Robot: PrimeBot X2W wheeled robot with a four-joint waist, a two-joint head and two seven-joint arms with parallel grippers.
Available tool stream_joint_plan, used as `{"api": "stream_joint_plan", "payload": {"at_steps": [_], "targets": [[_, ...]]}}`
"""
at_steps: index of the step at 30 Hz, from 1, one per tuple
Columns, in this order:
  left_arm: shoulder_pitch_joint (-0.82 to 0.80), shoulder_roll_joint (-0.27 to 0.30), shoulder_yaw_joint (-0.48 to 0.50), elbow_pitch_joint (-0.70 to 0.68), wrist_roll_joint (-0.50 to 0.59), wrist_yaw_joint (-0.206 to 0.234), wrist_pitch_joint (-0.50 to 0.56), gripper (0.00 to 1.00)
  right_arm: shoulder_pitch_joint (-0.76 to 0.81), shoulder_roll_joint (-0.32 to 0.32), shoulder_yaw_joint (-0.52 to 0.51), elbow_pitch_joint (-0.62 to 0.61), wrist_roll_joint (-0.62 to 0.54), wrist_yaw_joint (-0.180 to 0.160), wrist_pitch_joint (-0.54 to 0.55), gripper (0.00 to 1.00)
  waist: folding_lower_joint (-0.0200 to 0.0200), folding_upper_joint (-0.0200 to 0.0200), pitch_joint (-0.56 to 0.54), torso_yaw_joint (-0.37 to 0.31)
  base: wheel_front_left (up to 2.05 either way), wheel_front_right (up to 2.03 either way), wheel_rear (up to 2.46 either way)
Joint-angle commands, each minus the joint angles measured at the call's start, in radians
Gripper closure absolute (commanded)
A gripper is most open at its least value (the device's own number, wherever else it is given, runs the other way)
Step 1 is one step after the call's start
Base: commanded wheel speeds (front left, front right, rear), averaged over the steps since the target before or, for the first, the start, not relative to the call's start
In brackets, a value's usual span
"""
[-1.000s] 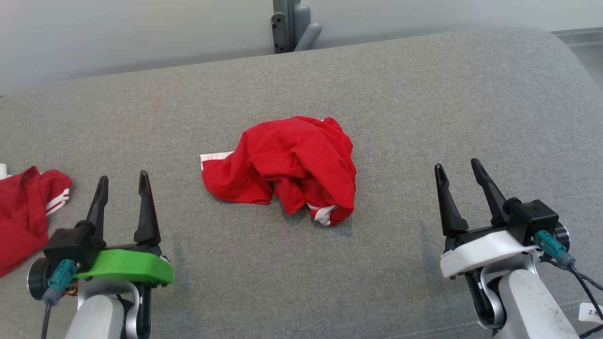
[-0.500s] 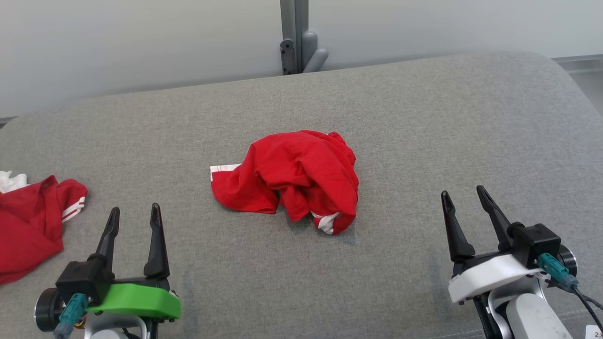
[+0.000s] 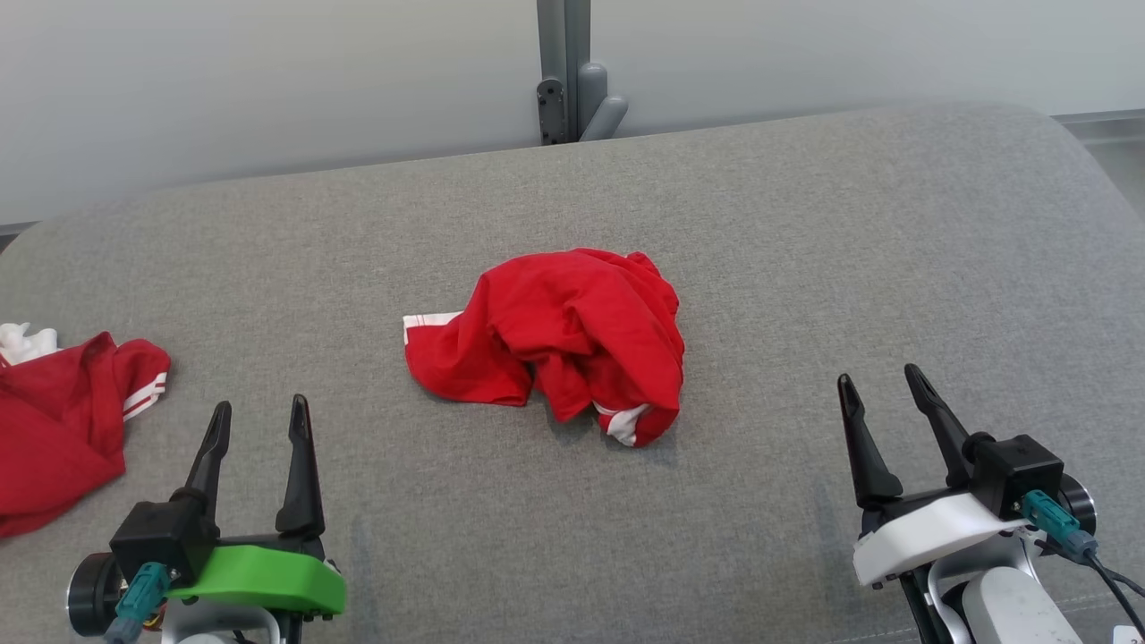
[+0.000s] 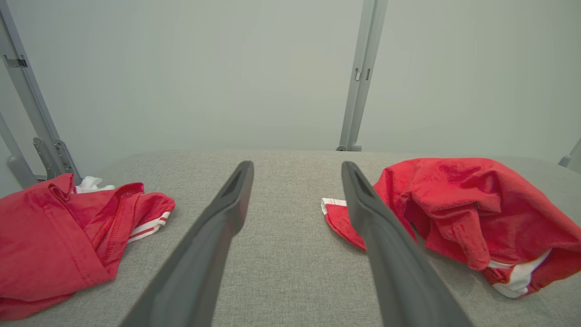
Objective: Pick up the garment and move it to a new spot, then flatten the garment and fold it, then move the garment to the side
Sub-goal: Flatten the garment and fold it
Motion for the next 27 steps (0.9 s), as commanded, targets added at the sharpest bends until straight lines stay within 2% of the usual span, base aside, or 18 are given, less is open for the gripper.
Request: {"api": "stream_joint_plan", "payload": {"at_steps": [1, 7, 19, 24, 25, 26, 27], "targets": [[0.005, 0.008, -0.002, -0.004, 0.003, 0.004, 0.001, 0.00, 0.000, -0.001, 0.000, -0.001, 0.001, 0.000, -0.004, 0.00, 0.0000, 0.0000, 0.001, 0.001, 0.00, 0.00, 0.00], [-0.012, 0.008, -0.013, -0.011, 0.004, 0.005, 0.011, 0.00, -0.024, -0.010, 0.034, 0.032, -0.003, 0.000, -0.002, 0.00, 0.0000, 0.0000, 0.016, 0.014, 0.00, 0.00, 0.00], [-0.129, -0.022, -0.069, 0.015, 0.021, -0.028, 0.005, 0.00, -0.168, -0.019, 0.282, 0.226, 0.024, 0.000, 0.042, 0.00, 0.0000, 0.0000, 0.117, 0.117, 0.00, 0.00, 0.00], [-0.155, -0.035, -0.077, 0.039, 0.019, -0.038, -0.006, 0.00, -0.225, -0.016, 0.333, 0.311, 0.034, 0.000, 0.030, 0.00, 0.0000, 0.0000, 0.142, 0.141, 0.00, 0.00, 0.00], [-0.160, -0.039, -0.077, 0.045, 0.019, -0.038, -0.008, 0.00, -0.240, -0.017, 0.338, 0.332, 0.037, 0.000, 0.027, 0.10, 0.0000, 0.0000, 0.145, 0.144, 0.00, 0.00, 0.00], [-0.164, -0.041, -0.078, 0.049, 0.018, -0.040, -0.011, 0.00, -0.253, -0.018, 0.339, 0.352, 0.035, 0.000, 0.022, 0.61, 0.0000, 0.0000, 0.149, 0.146, 0.00, 0.00, 0.00], [-0.166, -0.043, -0.078, 0.054, 0.018, -0.041, -0.014, 0.00, -0.264, -0.018, 0.340, 0.366, 0.033, 0.000, 0.020, 1.00, 0.0000, 0.0000, 0.151, 0.148, 0.00, 0.00, 0.00]]}}
